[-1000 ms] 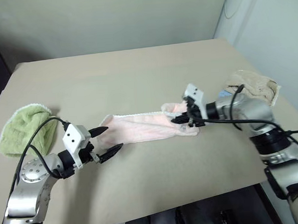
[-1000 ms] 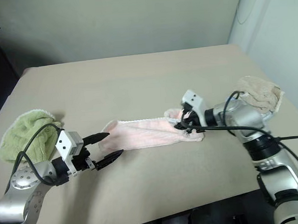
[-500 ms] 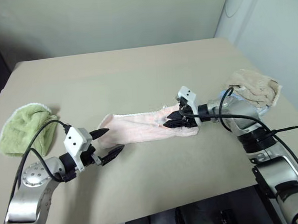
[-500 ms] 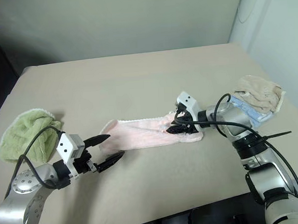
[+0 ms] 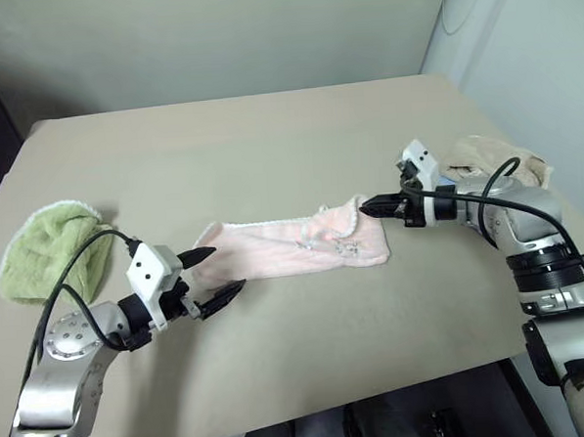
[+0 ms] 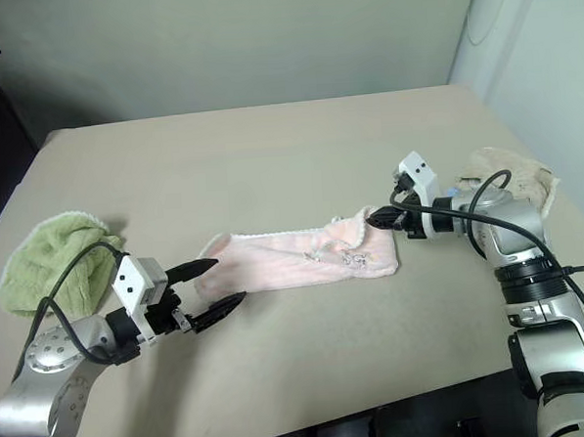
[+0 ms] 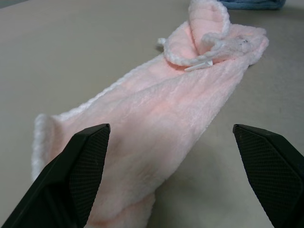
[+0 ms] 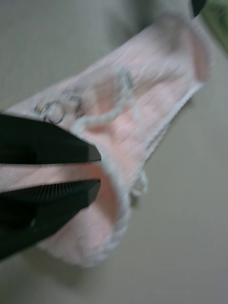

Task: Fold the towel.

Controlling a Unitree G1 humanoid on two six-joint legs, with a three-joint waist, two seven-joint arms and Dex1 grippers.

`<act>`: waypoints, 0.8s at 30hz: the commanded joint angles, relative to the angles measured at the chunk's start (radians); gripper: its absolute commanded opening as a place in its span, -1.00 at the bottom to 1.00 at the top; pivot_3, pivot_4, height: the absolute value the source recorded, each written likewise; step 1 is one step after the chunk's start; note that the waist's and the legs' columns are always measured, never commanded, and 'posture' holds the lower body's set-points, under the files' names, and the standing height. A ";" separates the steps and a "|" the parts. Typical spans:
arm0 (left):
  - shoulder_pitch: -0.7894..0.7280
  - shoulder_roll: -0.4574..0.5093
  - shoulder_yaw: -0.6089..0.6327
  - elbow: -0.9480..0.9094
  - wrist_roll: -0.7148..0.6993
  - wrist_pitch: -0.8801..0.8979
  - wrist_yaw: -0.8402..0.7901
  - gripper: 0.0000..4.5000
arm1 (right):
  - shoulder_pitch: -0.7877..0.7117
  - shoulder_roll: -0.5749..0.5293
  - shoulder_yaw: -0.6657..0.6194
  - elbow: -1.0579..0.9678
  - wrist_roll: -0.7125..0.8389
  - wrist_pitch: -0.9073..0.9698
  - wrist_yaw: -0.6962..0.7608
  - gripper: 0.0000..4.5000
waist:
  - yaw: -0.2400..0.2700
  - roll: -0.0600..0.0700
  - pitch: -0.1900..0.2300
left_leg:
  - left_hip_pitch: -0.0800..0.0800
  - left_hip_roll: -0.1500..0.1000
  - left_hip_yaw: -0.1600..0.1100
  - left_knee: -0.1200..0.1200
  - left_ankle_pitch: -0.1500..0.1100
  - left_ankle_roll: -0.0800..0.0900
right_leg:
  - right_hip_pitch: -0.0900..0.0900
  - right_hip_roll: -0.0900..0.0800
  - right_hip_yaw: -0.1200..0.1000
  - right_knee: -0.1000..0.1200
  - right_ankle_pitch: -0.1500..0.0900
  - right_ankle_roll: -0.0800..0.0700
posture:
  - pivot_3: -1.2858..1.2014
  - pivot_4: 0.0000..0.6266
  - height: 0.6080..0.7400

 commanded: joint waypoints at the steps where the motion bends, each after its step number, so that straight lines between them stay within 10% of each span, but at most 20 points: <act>1: -0.018 0.003 0.004 -0.005 -0.003 -0.004 -0.004 1.00 | -0.001 0.030 0.028 -0.002 -0.035 -0.075 0.003 -0.93 | -0.002 0.000 0.000 | 0.000 0.000 0.000 0.000 0.000 0.000 | 0.000 0.000 0.000 0.000 0.000 0.000 | 0.03 -0.52 1.00; 24: 0.029 -0.036 0.005 -0.061 -0.014 0.007 0.040 1.00 | -0.100 0.253 0.038 0.308 -0.205 -0.310 -0.084 -0.93 | 0.001 0.000 0.000 | -0.001 0.000 0.000 0.000 0.000 0.000 | -0.001 0.000 -0.001 0.000 0.000 -0.001 | 0.03 -0.52 1.00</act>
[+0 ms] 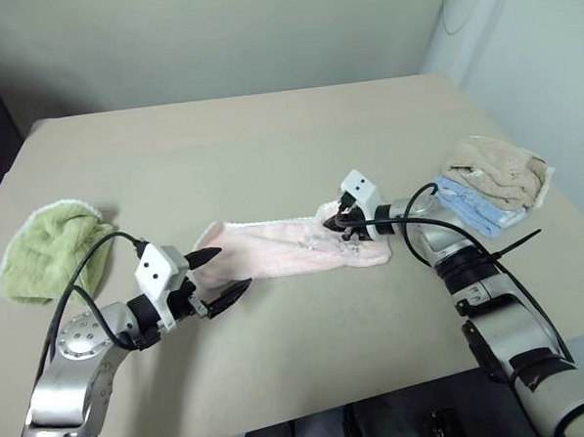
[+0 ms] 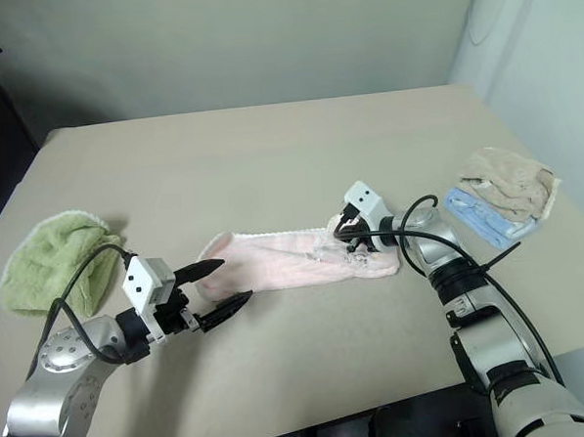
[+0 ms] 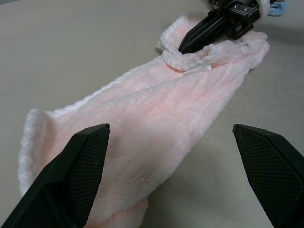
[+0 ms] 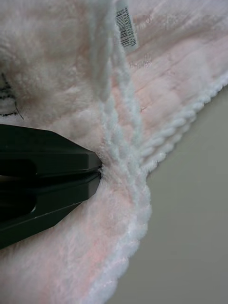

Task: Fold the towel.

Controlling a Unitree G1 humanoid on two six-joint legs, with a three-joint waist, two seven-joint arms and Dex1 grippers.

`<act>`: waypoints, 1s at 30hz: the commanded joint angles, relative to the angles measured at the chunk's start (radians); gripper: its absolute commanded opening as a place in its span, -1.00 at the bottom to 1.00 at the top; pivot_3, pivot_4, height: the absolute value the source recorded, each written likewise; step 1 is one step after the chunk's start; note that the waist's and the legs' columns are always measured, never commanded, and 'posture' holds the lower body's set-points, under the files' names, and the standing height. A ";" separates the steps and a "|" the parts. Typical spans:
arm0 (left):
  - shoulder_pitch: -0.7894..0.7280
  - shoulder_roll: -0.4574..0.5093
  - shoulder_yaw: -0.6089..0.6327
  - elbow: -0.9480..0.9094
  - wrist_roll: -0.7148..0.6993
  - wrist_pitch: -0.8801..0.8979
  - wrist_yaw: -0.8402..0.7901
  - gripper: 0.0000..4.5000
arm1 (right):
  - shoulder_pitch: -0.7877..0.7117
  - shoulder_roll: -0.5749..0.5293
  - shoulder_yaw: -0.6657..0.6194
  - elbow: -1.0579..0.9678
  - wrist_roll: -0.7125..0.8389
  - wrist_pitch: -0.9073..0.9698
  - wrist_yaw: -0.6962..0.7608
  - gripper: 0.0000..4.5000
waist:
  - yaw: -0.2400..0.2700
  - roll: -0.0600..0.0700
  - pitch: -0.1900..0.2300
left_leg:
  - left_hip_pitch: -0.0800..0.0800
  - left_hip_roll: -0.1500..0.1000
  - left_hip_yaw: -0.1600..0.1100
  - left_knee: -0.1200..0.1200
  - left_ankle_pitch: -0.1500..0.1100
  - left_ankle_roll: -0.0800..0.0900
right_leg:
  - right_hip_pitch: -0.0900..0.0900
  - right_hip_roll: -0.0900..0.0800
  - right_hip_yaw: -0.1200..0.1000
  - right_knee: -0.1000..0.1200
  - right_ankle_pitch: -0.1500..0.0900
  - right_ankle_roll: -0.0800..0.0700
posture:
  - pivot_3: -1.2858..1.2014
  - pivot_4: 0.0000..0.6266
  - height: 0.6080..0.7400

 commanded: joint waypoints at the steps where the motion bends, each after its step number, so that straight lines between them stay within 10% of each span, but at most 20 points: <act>1: 0.010 -0.008 0.011 -0.048 -0.014 0.002 0.012 1.00 | 0.010 -0.023 -0.058 -0.078 0.028 -0.043 0.023 -0.93 | 0.001 0.000 0.000 | 0.000 0.000 0.000 0.000 0.000 0.000 | 0.000 0.000 0.000 0.000 0.000 0.000 | 0.03 -0.52 1.00; 30: -0.086 -0.107 0.391 -0.100 -0.685 0.636 0.653 1.00 | 0.114 -0.088 -0.170 -0.126 0.118 -0.100 0.123 -0.93 | -0.007 -0.001 -0.001 | 0.018 0.000 0.001 -0.001 0.000 -0.001 | 0.019 0.001 0.001 -0.003 0.000 0.000 | 0.03 -0.52 1.00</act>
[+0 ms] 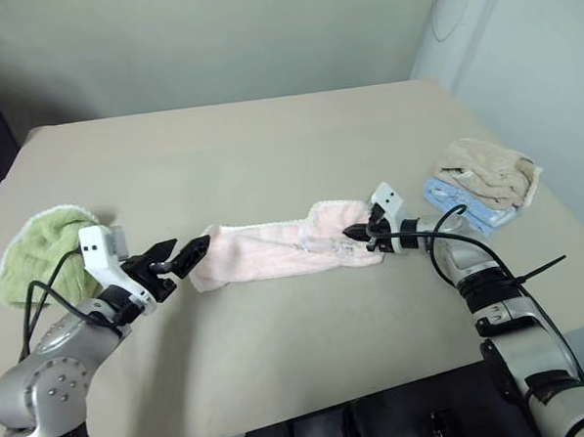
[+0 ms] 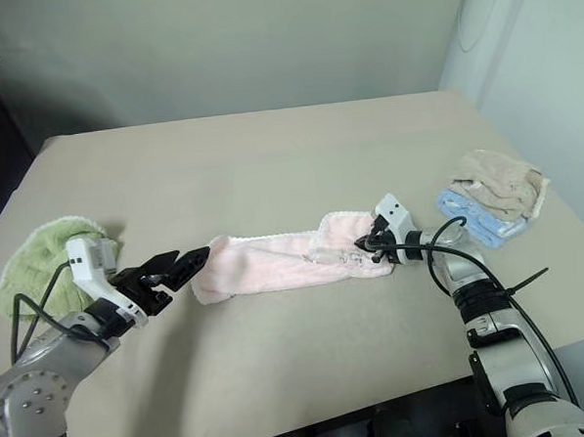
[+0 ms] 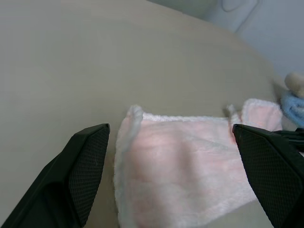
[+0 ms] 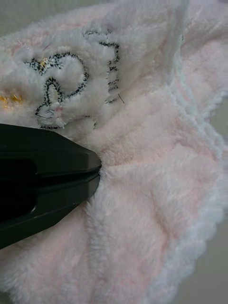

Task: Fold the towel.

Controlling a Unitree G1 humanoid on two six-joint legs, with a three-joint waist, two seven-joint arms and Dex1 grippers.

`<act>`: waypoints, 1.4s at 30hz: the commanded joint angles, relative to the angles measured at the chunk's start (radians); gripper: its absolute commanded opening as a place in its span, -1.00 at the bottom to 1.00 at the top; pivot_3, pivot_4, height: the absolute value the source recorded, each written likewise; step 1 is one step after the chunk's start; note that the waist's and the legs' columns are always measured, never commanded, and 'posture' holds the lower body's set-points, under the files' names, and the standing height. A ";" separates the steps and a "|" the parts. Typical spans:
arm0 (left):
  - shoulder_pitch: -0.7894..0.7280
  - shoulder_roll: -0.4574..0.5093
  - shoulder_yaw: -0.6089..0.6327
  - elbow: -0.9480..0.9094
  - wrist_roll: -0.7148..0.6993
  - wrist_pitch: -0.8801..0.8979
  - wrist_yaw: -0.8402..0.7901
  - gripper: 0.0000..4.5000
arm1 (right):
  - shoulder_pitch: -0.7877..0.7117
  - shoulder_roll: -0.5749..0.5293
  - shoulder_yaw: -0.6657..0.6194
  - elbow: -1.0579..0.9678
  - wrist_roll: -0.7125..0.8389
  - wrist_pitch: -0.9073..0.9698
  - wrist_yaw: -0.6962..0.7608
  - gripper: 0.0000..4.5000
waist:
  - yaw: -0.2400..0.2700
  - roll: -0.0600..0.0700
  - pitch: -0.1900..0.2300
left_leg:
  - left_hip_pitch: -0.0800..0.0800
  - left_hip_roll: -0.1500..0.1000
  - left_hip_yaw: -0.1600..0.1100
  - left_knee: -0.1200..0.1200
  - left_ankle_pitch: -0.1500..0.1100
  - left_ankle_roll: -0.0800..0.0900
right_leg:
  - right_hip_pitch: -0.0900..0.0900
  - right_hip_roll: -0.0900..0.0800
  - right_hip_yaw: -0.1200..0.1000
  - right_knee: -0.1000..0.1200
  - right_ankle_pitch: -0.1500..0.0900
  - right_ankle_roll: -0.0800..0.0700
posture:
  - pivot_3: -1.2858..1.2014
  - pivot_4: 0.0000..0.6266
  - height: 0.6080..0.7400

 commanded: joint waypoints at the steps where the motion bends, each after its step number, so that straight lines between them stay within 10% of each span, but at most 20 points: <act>1: 0.017 0.021 0.084 -0.029 -0.197 0.107 0.156 1.00 | -0.036 -0.030 -0.074 -0.119 0.074 0.021 0.042 -0.93 | 0.001 0.000 0.000 | 0.000 0.000 0.000 0.000 0.000 -0.001 | 0.000 0.000 0.000 0.000 0.000 0.000 | 0.03 -0.52 1.00; 13: 0.096 0.174 -0.094 0.022 -0.930 0.007 0.850 1.00 | -0.056 -0.024 -0.141 -0.225 0.145 0.026 0.014 -0.93 | 0.012 0.002 0.001 | 0.002 0.000 -0.001 -0.006 0.002 -0.006 | -0.001 0.002 0.000 -0.001 -0.001 -0.002 | 0.03 -0.52 1.00; 36: -0.248 -0.032 -0.297 0.320 -0.926 -0.097 1.169 1.00 | -0.009 0.018 -0.186 -0.288 0.169 0.039 -0.097 -0.93 | 0.052 0.009 0.004 | 0.003 -0.005 -0.004 -0.008 0.009 -0.005 | 0.002 0.001 -0.001 0.000 0.000 -0.001 | 0.03 -0.52 1.00; 42: -0.260 -0.024 -0.290 0.315 -0.898 -0.100 1.137 0.28 | -0.009 0.018 -0.186 -0.286 0.171 0.039 -0.106 -0.94 | 0.052 0.009 0.004 | 0.003 -0.005 -0.003 -0.009 0.009 -0.006 | 0.001 0.001 0.000 0.000 0.000 -0.001 | 0.03 -0.52 1.00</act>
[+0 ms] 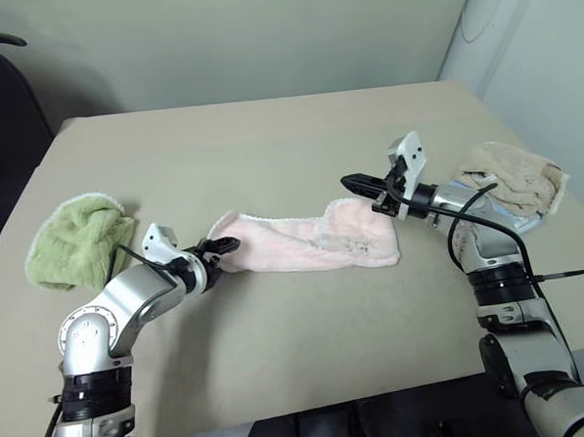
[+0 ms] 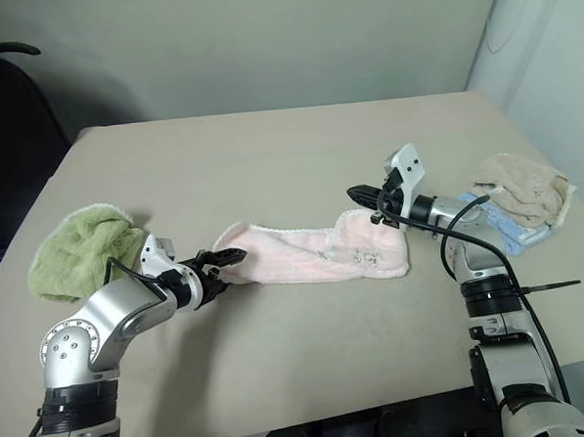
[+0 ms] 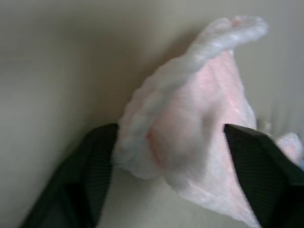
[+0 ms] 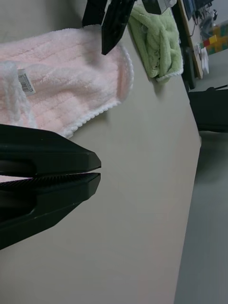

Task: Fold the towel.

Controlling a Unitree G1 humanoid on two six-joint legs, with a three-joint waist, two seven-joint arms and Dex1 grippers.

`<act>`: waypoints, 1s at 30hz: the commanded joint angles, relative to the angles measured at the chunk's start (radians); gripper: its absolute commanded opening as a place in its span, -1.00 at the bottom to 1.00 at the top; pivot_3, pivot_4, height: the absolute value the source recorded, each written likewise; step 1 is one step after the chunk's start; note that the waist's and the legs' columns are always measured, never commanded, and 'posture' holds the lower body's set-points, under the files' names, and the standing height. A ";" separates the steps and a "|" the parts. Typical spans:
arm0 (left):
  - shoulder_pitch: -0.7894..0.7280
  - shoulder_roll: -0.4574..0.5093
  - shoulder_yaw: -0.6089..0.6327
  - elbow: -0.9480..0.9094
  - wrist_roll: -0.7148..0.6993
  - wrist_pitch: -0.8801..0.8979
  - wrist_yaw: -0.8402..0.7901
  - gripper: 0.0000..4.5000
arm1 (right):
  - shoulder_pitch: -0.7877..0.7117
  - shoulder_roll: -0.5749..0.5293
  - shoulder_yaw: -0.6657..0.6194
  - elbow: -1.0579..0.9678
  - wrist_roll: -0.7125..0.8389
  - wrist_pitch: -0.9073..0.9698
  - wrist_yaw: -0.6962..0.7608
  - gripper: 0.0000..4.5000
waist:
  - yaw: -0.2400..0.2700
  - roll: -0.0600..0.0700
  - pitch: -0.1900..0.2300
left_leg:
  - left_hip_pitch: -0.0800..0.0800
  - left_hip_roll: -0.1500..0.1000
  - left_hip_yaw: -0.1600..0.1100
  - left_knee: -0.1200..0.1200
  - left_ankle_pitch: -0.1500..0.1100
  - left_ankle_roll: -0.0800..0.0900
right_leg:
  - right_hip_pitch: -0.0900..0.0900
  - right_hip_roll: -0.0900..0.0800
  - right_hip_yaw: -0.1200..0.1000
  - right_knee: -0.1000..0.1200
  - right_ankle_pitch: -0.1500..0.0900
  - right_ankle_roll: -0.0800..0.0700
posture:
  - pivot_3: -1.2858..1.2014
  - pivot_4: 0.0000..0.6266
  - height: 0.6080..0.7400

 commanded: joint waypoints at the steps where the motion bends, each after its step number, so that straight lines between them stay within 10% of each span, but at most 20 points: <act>1: -0.008 0.000 -0.002 0.002 0.024 -0.014 -0.024 0.14 | -0.011 -0.006 -0.024 -0.037 0.020 -0.003 -0.014 -0.94 | -0.001 0.000 0.000 | 0.000 0.000 0.000 -0.001 0.000 0.000 | -0.001 0.000 0.000 0.000 0.000 0.000 | 0.03 -0.52 1.00; 8: 0.008 -0.010 0.018 -0.058 0.035 -0.040 -0.057 -0.99 | -0.011 0.002 -0.016 -0.029 0.019 -0.005 -0.016 -0.94 | -0.008 -0.001 0.001 | -0.002 0.002 0.002 -0.007 -0.001 -0.003 | -0.006 0.001 0.001 -0.001 -0.001 -0.001 | 0.03 -0.52 1.00; 19: -0.083 0.095 0.053 -0.227 0.142 -0.022 -0.368 -0.99 | -0.009 0.001 -0.013 -0.022 0.018 -0.002 -0.009 -0.94 | -0.016 -0.004 0.002 | -0.004 0.002 0.000 -0.007 -0.001 -0.003 | -0.007 0.002 0.001 -0.002 -0.001 -0.001 | 0.03 -0.52 1.00; 30: -0.389 0.206 -0.255 -0.140 0.427 0.242 -0.700 -0.99 | -0.003 -0.025 -0.047 -0.007 0.015 -0.001 -0.045 -0.94 | -0.021 -0.004 0.003 | -0.005 0.002 0.000 -0.006 -0.001 -0.003 | -0.008 0.000 0.001 -0.002 -0.001 0.000 | 0.03 -0.52 1.00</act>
